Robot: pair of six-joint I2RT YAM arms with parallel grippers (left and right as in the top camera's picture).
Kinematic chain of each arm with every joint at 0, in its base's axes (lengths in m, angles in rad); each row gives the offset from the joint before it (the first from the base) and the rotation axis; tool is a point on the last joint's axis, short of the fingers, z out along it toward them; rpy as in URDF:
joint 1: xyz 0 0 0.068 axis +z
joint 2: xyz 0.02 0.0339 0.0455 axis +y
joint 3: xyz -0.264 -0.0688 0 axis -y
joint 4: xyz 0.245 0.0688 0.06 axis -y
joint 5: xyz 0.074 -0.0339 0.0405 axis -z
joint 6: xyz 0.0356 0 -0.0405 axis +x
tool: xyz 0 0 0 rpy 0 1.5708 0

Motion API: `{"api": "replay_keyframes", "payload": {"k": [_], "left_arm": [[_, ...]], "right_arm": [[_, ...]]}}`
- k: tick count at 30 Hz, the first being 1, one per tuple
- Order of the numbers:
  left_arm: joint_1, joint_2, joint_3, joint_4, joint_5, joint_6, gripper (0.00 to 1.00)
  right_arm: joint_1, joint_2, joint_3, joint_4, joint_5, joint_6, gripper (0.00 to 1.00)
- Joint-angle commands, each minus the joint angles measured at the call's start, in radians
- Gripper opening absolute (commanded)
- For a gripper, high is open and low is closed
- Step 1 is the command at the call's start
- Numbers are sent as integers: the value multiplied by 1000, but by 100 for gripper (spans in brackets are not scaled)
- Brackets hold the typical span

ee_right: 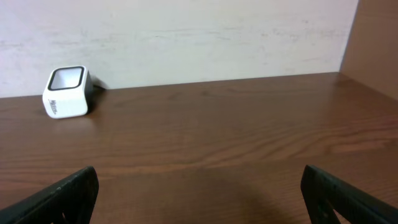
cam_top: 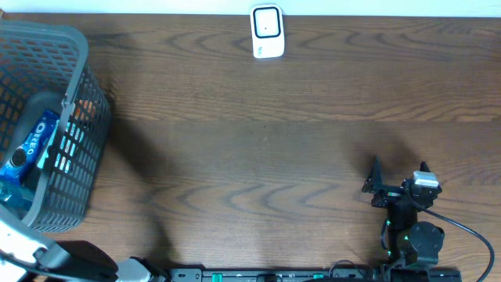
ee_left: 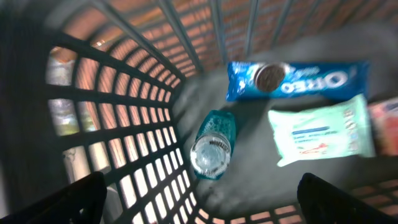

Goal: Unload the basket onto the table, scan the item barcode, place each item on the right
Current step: 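Move the left gripper over the basket and reach down inside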

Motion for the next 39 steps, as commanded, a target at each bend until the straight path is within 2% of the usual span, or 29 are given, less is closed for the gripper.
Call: {"api": "replay_keyframes", "payload": {"k": [1,8,20,24,27,38,39], "left_arm": [[3,48,-90,40,16,90,98],[3,80,-153,118,95,181,98],[5,207,-153,130,96,175,98],[6,216,-153,130,110,176,98],[18,230,-166,128,195,174,98],[70,231,-227,97,200,153,100],[71,231,-229,97,200,153,95]], "right_arm": [[-7,-6,-2,-3,10,-12,99],[-7,-6,-2,-3,9,-12,99],[-7,-6,-2,-3,10,-12,99],[-7,-6,-2,-3,10,-12,99],[-7,-6,-2,-3,10,-12,99],[-7,-6,-2,-3,10,-12,99],[-7,-6,-2,-3,10,-12,99]]}}
